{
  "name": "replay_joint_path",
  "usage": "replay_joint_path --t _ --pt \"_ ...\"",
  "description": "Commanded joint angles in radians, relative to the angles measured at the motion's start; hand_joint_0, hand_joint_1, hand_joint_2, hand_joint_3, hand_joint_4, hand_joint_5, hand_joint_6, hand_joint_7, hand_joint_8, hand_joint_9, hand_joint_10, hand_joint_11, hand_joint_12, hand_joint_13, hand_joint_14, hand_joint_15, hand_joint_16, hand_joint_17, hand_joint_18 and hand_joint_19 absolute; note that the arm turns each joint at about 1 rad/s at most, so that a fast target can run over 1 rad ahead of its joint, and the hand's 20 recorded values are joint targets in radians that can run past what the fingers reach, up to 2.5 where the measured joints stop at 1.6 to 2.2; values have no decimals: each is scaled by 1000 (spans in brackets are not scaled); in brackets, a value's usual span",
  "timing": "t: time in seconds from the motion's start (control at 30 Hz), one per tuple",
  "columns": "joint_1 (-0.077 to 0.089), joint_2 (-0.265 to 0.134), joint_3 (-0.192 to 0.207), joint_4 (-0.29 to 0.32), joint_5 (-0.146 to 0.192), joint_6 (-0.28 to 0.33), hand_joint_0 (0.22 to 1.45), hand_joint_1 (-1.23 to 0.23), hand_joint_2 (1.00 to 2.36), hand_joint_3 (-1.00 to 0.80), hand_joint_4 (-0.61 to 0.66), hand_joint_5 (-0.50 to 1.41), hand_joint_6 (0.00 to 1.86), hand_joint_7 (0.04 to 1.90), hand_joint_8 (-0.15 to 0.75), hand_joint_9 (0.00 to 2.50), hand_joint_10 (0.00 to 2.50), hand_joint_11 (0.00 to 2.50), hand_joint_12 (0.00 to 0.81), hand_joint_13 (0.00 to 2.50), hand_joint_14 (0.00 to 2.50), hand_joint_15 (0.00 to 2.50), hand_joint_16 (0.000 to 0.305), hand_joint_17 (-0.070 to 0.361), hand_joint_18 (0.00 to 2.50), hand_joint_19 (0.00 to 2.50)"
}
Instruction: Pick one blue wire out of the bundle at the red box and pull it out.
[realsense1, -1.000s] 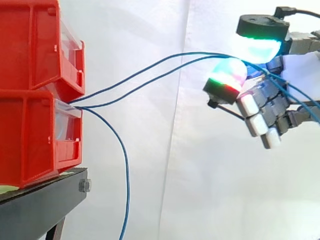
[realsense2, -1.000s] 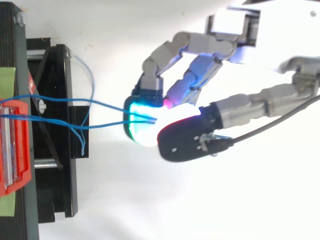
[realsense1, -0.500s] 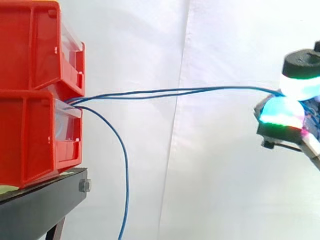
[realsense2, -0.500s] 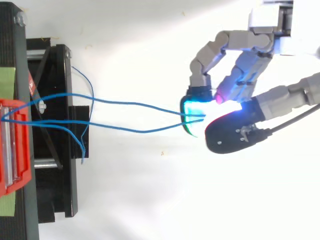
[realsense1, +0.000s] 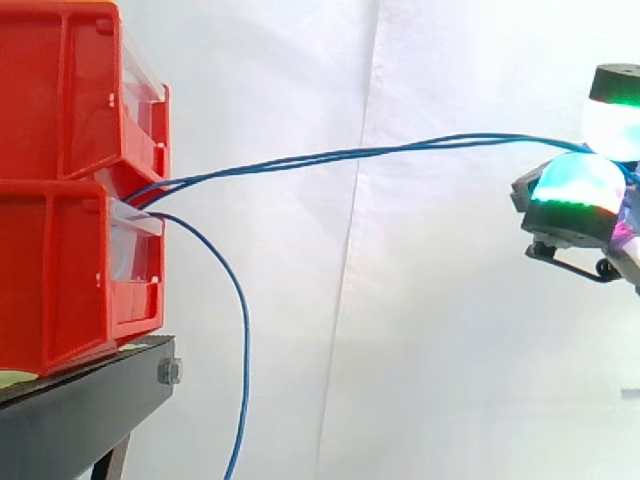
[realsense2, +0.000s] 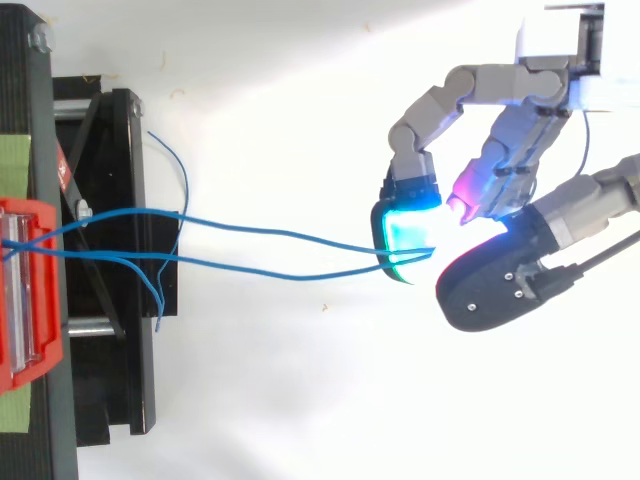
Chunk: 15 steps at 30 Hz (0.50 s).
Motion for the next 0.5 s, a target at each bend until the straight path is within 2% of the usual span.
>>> replay_joint_path --t 0.0,0.03,0.27,0.33,0.47 --pt "-6 0 28 -48 -11 0 718 -861 1000 -500 -201 -201 921 1100 219 977 10 387 402 1029 13 370 52 117 991 422" --pt "-6 0 31 -54 -11 0 676 -841 1000 -500 -172 -180 910 1108 213 1001 7 383 396 1027 14 377 51 116 981 444" --pt "-11 0 51 -68 -16 0 610 -776 1000 -500 -118 -154 905 1103 223 1044 7 386 406 1036 15 391 52 117 972 481" --pt "-12 0 51 -68 -20 0 576 -703 1000 -500 -31 -149 905 1029 286 1034 9 387 424 1031 13 395 55 123 966 498" --pt "-12 0 51 -69 -22 0 528 -631 1000 -500 29 -151 897 1035 310 1026 7 402 441 1031 13 400 58 130 973 498"
